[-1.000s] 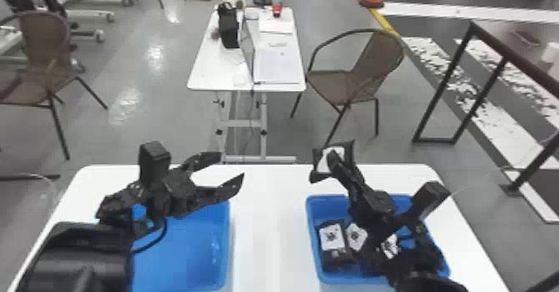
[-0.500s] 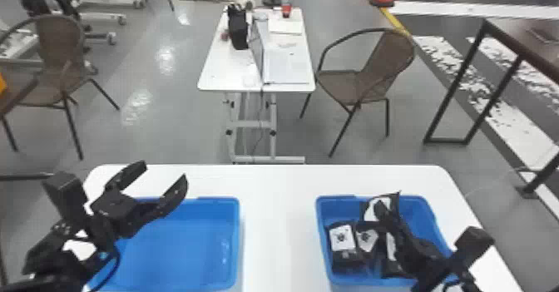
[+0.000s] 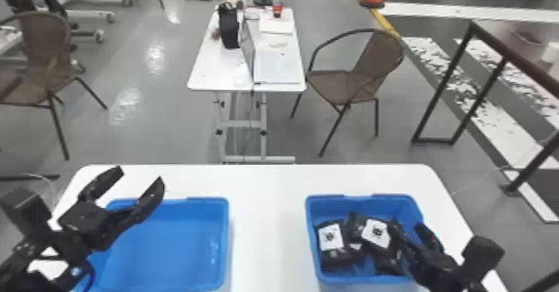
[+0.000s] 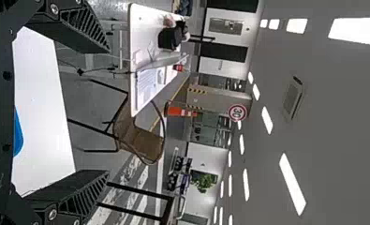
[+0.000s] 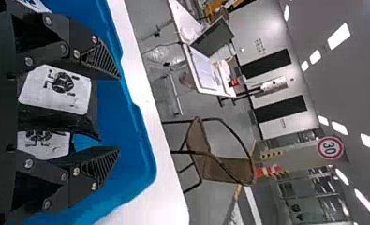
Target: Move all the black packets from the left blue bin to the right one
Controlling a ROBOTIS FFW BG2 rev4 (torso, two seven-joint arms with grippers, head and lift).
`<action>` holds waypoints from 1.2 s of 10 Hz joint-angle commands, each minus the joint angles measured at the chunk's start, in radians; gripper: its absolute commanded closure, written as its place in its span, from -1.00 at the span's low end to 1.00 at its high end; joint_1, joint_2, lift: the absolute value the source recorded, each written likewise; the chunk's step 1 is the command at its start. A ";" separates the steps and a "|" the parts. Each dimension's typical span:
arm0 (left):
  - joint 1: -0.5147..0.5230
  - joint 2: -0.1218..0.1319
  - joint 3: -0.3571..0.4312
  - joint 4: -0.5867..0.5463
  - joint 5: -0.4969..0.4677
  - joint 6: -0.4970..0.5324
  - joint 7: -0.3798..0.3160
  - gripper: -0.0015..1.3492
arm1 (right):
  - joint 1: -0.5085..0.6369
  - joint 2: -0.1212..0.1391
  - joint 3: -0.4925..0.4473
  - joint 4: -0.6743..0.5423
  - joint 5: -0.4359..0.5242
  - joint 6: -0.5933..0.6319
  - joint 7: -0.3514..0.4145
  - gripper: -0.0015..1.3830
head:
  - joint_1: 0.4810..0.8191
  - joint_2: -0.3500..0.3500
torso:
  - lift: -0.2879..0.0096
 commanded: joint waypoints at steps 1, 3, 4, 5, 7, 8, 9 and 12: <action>0.028 -0.010 0.027 -0.065 -0.031 0.000 0.017 -0.81 | 0.086 0.025 -0.002 -0.155 0.065 -0.018 -0.002 -0.69 | 0.27 -0.30 | 0.94; 0.099 -0.010 0.071 -0.169 -0.100 0.000 0.057 -0.81 | 0.205 0.042 -0.002 -0.367 0.172 -0.022 -0.002 -0.64 | 0.27 -0.24 | 0.94; 0.142 -0.010 0.074 -0.209 -0.123 0.000 0.105 -0.81 | 0.254 0.042 -0.007 -0.428 0.183 -0.050 -0.002 -0.64 | 0.27 -0.17 | 0.94; 0.180 -0.010 0.058 -0.230 -0.128 -0.003 0.143 -0.81 | 0.293 0.042 -0.012 -0.468 0.166 -0.073 -0.002 -0.64 | 0.27 -0.10 | 0.94; 0.240 -0.010 0.001 -0.278 -0.126 0.005 0.177 -0.81 | 0.356 0.042 -0.010 -0.553 0.146 -0.091 -0.001 -0.64 | 0.27 -0.09 | 0.94; 0.261 -0.010 -0.028 -0.299 -0.117 0.019 0.185 -0.81 | 0.389 0.042 -0.008 -0.591 0.143 -0.091 -0.002 -0.64 | 0.27 -0.13 | 0.94; 0.280 -0.010 -0.047 -0.318 -0.096 0.035 0.188 -0.81 | 0.418 0.042 -0.005 -0.617 0.142 -0.090 -0.002 -0.64 | 0.27 -0.19 | 0.94; 0.318 -0.010 -0.079 -0.367 -0.071 0.078 0.203 -0.81 | 0.464 0.042 0.010 -0.646 0.143 -0.085 -0.001 -0.64 | 0.27 -0.28 | 0.94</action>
